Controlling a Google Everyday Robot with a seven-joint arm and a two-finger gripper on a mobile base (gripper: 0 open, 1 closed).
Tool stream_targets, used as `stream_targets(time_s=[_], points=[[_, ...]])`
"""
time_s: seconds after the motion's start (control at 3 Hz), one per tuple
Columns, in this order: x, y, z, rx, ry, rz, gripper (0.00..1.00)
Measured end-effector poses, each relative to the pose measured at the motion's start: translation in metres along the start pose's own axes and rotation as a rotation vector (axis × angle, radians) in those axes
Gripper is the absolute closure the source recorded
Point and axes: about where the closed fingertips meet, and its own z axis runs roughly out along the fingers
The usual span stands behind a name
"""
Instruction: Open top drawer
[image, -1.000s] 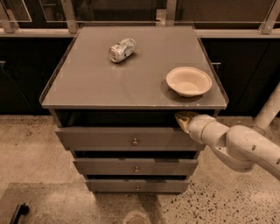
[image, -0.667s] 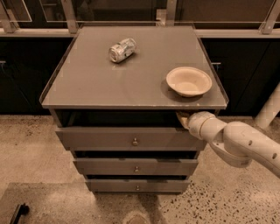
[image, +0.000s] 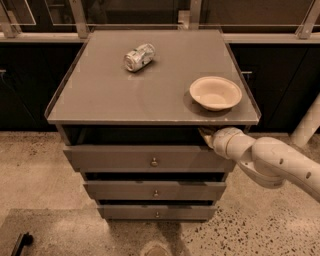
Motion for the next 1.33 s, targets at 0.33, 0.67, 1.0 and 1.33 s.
stream_targets(time_s=[0.33,0.67,1.0,1.33], points=[[0.009,-0.003,0.003,0.001,0.015,-0.055,1.00],[0.021,-0.002,0.005,-0.003,0.034,-0.077,1.00],[0.017,-0.003,0.004,-0.004,0.034,-0.077,1.00],[0.023,0.000,-0.002,-0.055,0.072,-0.080,1.00]])
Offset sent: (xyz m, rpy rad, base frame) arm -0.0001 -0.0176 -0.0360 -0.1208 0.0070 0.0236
